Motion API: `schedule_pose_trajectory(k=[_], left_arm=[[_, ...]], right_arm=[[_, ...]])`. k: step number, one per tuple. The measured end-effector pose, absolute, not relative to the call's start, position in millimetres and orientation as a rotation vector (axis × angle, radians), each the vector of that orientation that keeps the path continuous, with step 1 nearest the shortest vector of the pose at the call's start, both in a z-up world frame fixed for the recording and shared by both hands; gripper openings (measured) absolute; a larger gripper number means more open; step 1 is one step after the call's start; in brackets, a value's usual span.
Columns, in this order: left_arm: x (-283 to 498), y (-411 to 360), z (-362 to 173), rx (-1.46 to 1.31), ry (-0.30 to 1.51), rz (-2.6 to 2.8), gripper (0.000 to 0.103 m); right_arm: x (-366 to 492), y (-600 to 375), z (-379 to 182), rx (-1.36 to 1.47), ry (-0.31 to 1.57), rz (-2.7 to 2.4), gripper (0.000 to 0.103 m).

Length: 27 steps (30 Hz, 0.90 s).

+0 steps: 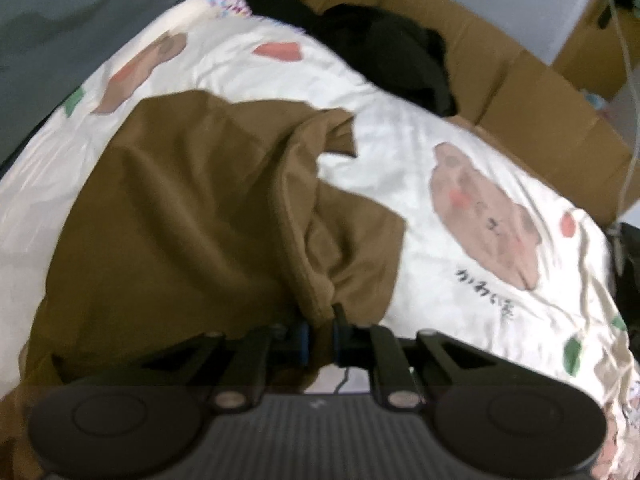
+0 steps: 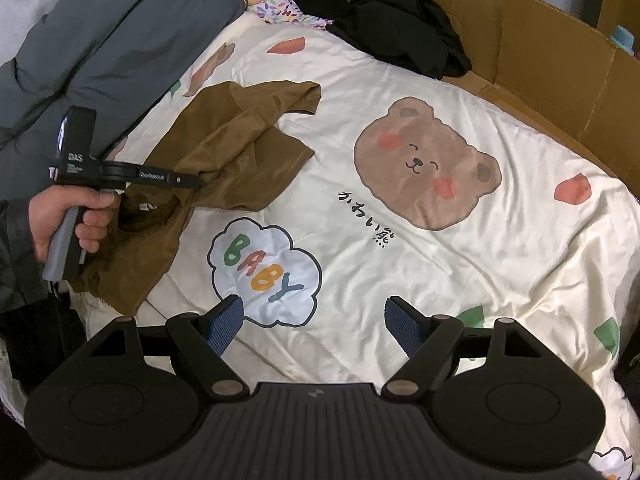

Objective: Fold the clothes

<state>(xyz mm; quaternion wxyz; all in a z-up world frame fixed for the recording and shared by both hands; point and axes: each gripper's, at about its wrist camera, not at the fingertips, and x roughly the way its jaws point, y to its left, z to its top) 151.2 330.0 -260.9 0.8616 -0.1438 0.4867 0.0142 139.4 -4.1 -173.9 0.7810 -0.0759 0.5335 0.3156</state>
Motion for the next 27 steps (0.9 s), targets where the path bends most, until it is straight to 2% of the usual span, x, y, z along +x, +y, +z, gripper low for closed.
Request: schedule_pose_trajectory(k=[10,18,23,27], left_arm=[[150.0,310.2,-253.7,-0.317,1.016,-0.101,0.009],[149.5,256.4,-228.4,-0.3,1.001,-0.322,0.009],[142.7,224.6,-209.5,-0.265,1.004,-0.46,0.009],[131.1,215.2,-199.4,-0.219,1.017,-0.518,0.009]], right_arm=[[139.0,-12.8,-171.7,-0.177,1.13,0.672,0.082],[138.1,-24.5,-169.0,-0.186,1.107,0.661,0.082],[137.5,-31.8,-167.3,-0.192,1.093,0.655,0.074],[138.4,-36.7,-164.9,-0.246,1.032,0.681,0.073]])
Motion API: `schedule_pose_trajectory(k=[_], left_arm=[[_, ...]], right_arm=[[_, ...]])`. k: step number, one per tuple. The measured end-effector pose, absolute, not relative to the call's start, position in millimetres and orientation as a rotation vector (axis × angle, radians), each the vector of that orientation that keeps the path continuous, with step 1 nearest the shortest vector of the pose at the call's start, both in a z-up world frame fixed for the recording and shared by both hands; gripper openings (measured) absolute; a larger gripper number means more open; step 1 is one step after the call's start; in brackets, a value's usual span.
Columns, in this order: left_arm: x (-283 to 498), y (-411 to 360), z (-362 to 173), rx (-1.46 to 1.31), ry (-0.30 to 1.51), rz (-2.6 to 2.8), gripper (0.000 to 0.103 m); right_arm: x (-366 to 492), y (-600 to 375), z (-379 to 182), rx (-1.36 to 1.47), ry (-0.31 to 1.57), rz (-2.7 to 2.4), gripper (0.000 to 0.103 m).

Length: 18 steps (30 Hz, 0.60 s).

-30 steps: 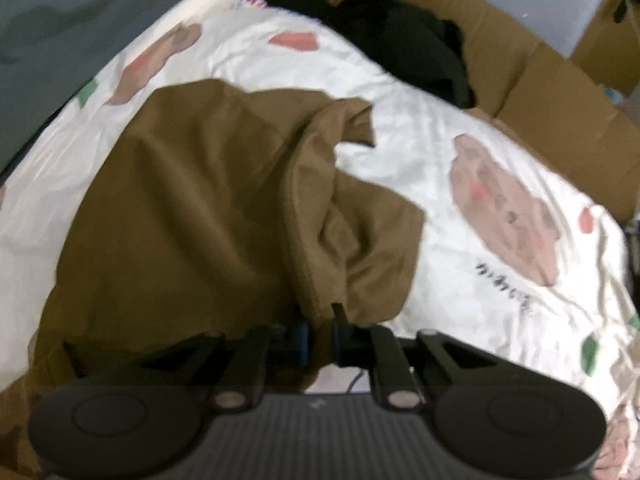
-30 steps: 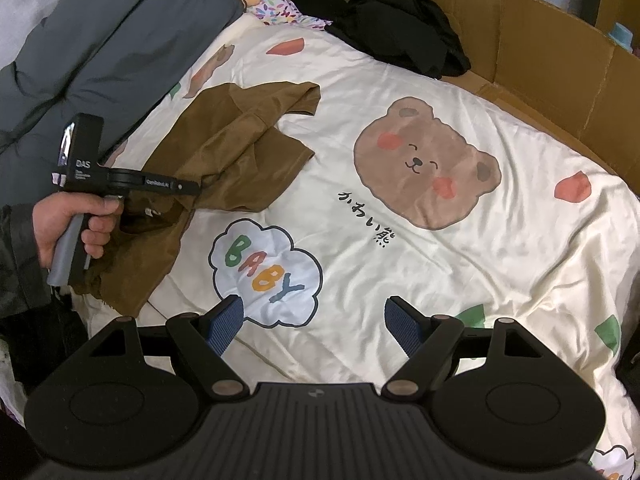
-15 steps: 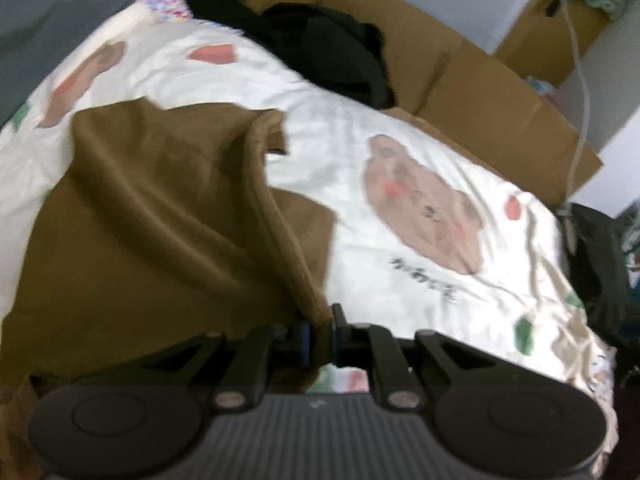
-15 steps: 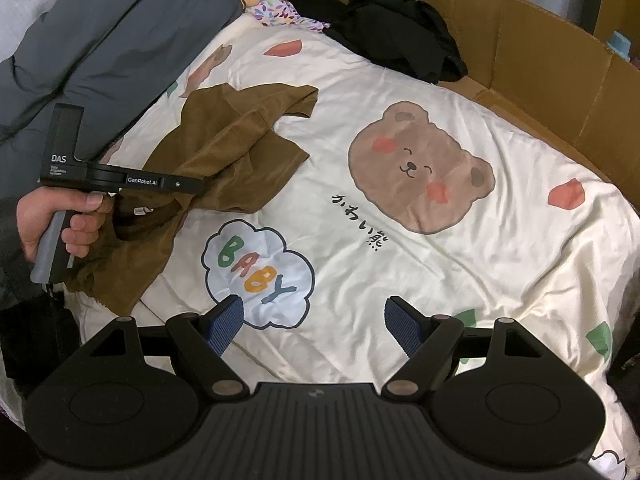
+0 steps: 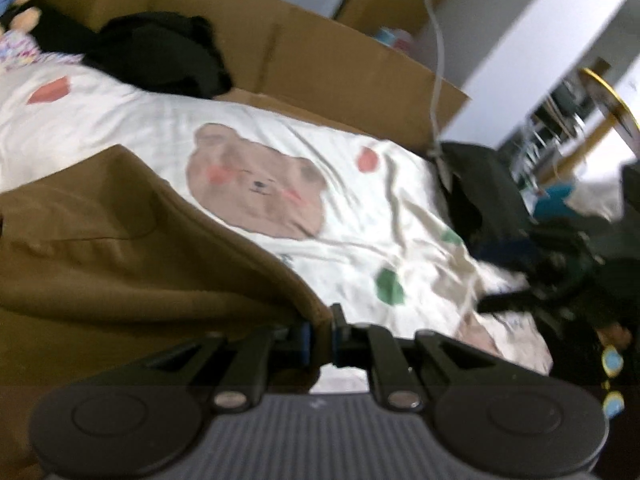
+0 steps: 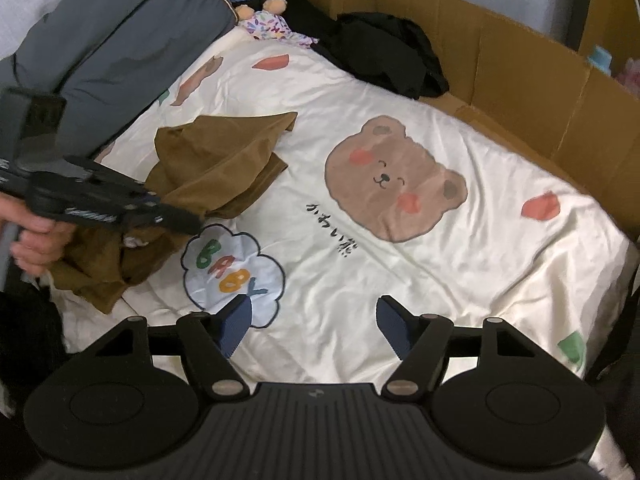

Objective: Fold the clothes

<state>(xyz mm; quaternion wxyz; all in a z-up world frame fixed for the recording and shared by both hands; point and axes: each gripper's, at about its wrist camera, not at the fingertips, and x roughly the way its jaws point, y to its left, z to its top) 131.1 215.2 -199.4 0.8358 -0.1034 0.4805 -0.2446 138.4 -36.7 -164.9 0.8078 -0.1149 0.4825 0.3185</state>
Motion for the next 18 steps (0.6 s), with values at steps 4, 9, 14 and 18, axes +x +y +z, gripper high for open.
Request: schedule_pose_trajectory(k=[4,9,14,18], left_arm=[[119.4,220.5,-195.1,-0.181,1.033,-0.526,0.009],[114.3,240.7,-198.2,-0.193,1.035,-0.484,0.009],[113.5,246.1,-209.2,-0.185,1.054,-0.492,0.009],[121.1,248.3,-217.4,-0.2,1.071,-0.508,0.011]], right_arm=[[140.8,-25.5,-161.1,-0.3,0.939,0.743,0.073],[151.8,-6.6,-165.0,-0.357,0.878,0.792,0.073],[169.6,15.5,-183.3,-0.428,0.841,0.849,0.074],[183.9,33.2,-197.9,-0.485,0.81,0.894,0.074]])
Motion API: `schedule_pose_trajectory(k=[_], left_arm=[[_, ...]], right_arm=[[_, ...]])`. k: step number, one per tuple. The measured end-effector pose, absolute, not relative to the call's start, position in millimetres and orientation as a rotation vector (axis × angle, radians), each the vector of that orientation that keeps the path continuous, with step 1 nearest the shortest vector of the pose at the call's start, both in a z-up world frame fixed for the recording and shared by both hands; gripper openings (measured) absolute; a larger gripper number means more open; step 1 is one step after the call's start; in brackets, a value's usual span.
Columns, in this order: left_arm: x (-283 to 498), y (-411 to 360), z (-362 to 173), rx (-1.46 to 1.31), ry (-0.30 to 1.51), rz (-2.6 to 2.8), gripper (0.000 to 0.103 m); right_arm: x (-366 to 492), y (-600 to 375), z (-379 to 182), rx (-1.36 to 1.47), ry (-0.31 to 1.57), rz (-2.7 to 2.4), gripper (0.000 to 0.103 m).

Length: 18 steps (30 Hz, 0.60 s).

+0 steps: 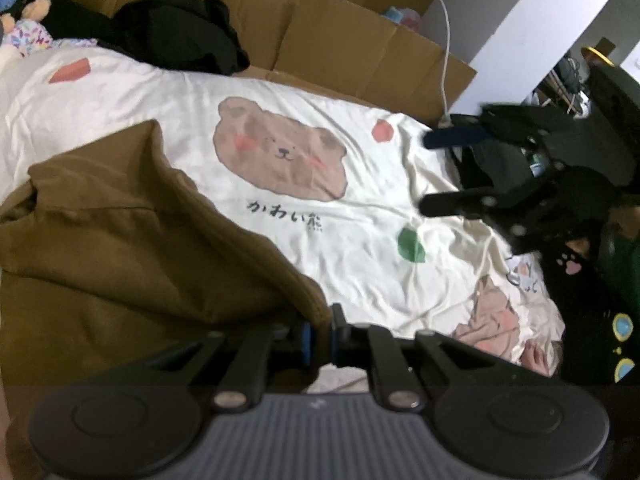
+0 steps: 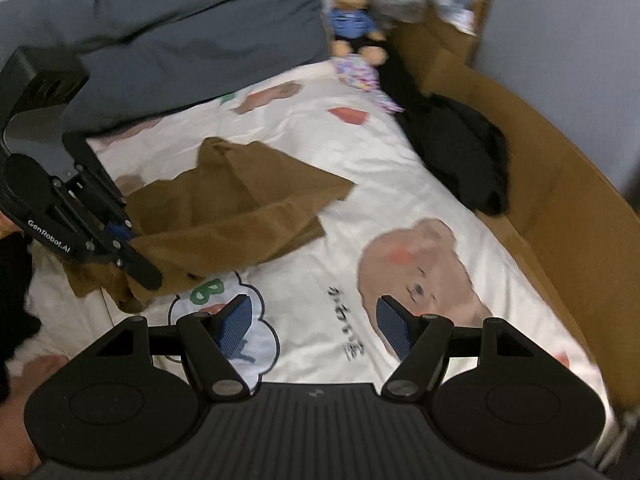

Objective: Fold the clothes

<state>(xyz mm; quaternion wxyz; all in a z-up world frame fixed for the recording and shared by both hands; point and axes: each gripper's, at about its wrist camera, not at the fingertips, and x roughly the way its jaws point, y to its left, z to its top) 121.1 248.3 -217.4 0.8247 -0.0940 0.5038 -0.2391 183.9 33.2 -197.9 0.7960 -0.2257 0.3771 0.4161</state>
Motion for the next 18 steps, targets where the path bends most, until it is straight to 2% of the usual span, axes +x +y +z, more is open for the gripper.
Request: schedule_pose_trajectory(k=[3,4,6,7,8,18], left_arm=[[129.6,251.9,-221.5,-0.214,1.075,-0.502,0.016],[133.7,253.6,-223.3,-0.221,1.077,-0.493,0.022],[143.1,258.8,-226.1,-0.239,1.093,-0.467,0.037],[145.7,261.0,-226.1,-0.239,1.098,-0.461,0.049],[147.7,263.4,-225.1,-0.232,1.099,-0.461,0.057],[156.8,312.0,-219.6,-0.137,1.142,-0.393,0.058]], right_arm=[[194.5,46.5,-208.9,-0.528,0.786,0.927,0.074],[198.1,50.9,-212.6,-0.542,0.778,0.938,0.074],[205.2,59.8,-219.9,-0.57,0.762,0.96,0.074],[208.8,64.2,-223.6,-0.584,0.754,0.971,0.074],[212.4,68.6,-227.2,-0.599,0.745,0.982,0.074],[215.3,92.5,-263.3,-0.632,0.78,1.136,0.074]])
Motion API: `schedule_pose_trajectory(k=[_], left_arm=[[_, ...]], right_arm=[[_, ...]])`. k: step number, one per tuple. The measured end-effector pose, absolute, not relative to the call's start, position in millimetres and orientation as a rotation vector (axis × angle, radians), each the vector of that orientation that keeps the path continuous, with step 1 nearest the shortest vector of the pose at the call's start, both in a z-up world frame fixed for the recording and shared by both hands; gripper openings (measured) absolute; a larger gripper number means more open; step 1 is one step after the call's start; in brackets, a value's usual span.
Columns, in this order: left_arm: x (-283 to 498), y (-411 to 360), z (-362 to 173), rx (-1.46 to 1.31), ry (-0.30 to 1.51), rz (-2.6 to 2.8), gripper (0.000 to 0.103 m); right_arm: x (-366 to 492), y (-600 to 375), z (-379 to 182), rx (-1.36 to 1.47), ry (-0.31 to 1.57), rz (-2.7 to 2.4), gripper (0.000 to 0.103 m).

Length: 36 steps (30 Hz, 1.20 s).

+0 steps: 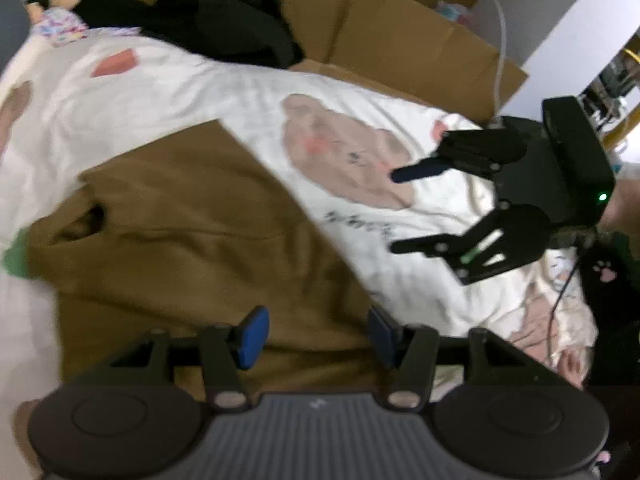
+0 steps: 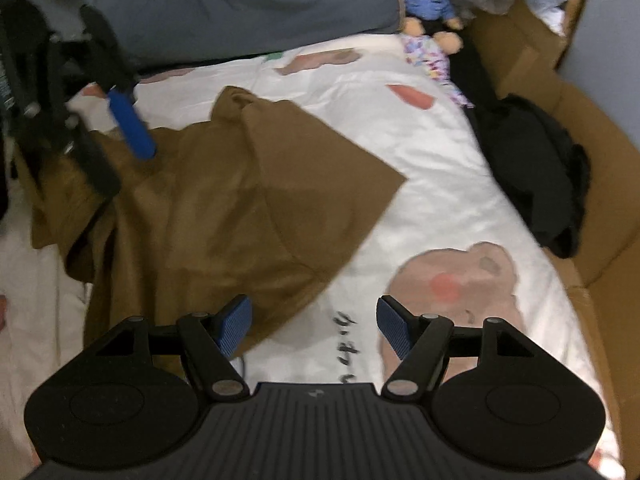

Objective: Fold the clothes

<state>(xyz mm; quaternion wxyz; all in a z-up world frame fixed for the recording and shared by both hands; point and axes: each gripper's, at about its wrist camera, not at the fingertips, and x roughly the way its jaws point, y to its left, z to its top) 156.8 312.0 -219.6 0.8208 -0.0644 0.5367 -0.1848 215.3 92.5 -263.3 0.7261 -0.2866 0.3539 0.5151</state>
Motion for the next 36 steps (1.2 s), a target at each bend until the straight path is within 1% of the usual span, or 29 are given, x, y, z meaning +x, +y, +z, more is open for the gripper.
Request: schedule_pose_trajectory(k=[5,10,19,26,30,31,33,34,35,36], left_arm=[[132.6,352.7,-225.3,-0.138,1.143,-0.314,0.058],[100.0,384.2,-234.3,-0.213,1.127,-0.22,0.056],[59.1,396.7,-249.2,-0.137,1.177,-0.151,0.057],[52.6,410.9,-258.0,-0.167,1.213,-0.137,0.054],[44.2,418.1,-259.9,-0.203,1.213,-0.119,0.053],[41.8,419.9,-259.6,-0.22,1.207,-0.119,0.051],[38.1,425.0,-261.4,-0.258,1.2,-0.11,0.039],[36.6,428.0,-263.1,-0.278,1.198,-0.102,0.025],[35.3,430.5,-264.2,-0.294,1.194,-0.096,0.017],[34.4,431.0,-263.4,-0.302,1.186,-0.097,0.016]], right_arm=[[209.6,98.9,-271.8,-0.649,0.785,1.205,0.074],[200.2,92.3,-283.7,-0.701,0.763,1.223,0.074],[183.1,80.4,-305.1,-0.794,0.722,1.256,0.074],[169.9,71.1,-321.7,-0.867,0.689,1.28,0.074],[176.5,80.6,-323.1,-0.918,0.676,1.266,0.074],[174.8,80.8,-323.1,-0.927,0.669,1.267,0.074],[171.3,81.4,-323.1,-0.946,0.654,1.27,0.074],[169.6,81.6,-323.0,-0.955,0.646,1.271,0.074],[167.4,81.7,-322.9,-0.966,0.635,1.276,0.074],[165.1,81.6,-322.7,-0.978,0.622,1.283,0.074]])
